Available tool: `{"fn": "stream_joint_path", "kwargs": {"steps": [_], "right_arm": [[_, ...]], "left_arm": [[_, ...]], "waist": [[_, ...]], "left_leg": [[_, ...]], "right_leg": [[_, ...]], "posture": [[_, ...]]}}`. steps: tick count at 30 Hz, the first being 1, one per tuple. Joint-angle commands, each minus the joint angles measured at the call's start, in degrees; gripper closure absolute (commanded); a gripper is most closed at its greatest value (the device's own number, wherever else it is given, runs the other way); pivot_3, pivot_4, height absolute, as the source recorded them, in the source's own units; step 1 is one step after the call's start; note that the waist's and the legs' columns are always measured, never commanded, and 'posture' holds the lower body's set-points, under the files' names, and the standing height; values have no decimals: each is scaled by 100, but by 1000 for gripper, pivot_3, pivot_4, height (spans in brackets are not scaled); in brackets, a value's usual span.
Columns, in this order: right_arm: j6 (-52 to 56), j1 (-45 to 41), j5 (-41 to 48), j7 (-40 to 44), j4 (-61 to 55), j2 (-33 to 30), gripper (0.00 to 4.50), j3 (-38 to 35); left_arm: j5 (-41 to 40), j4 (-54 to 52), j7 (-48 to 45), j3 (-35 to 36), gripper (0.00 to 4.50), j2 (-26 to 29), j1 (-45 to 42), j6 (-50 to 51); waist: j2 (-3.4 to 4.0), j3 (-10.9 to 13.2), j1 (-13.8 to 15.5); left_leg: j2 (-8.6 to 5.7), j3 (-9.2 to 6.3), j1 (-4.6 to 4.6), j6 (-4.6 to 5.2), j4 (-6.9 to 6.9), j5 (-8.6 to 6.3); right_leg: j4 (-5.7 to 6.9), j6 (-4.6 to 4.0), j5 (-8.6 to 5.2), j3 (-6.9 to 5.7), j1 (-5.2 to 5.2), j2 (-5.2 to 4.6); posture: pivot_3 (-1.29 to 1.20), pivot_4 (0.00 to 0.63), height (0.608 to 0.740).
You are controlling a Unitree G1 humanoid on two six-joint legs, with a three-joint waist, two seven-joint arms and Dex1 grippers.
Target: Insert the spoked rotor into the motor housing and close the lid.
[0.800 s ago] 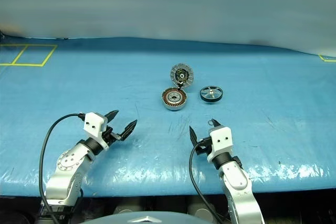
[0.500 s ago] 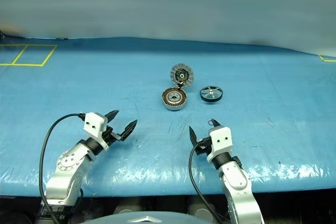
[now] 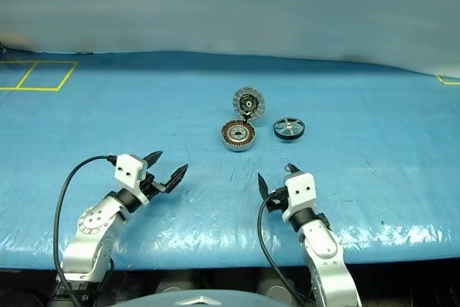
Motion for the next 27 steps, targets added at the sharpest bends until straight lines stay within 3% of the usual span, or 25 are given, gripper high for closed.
{"fn": "stream_joint_path", "kwargs": {"steps": [1,8,15,21,27], "right_arm": [[565,-422,-15,92,-514,-159,18,30],[2504,-1819,106,737,-855,-850,18,315],[4204,-3698,106,1343,-230,-1345,18,938],[4775,-4740,126,1602,647,-1216,18,1364],[4357,-5457,-67,1692,1841,-823,18,1699]], "left_arm": [[5,-97,10,-23,0,-2,-17,-143],[24,-65,32,-80,0,-12,-51,-200],[65,-65,48,-169,0,-40,-38,-271],[77,-94,65,-216,0,-71,31,-338],[87,-127,72,-286,0,-135,72,-397]], "waist": [[0,0,-1],[0,0,6],[3,2,-4],[3,2,-4],[5,3,-18]], "left_leg": [[0,0,0,0,1,0],[-1,-3,-1,0,5,0],[-4,-4,-2,2,5,0],[-6,-3,-8,5,3,-2],[-8,0,-8,6,3,-2]], "right_leg": [[0,0,0,0,0,0],[2,-1,2,-2,1,3],[3,-4,5,-4,0,4],[2,1,8,-5,-4,2],[2,30,25,-4,-5,2]], "posture": [[0,150,740],[0,150,740],[0,150,740],[0,150,740],[0,150,740]]}}
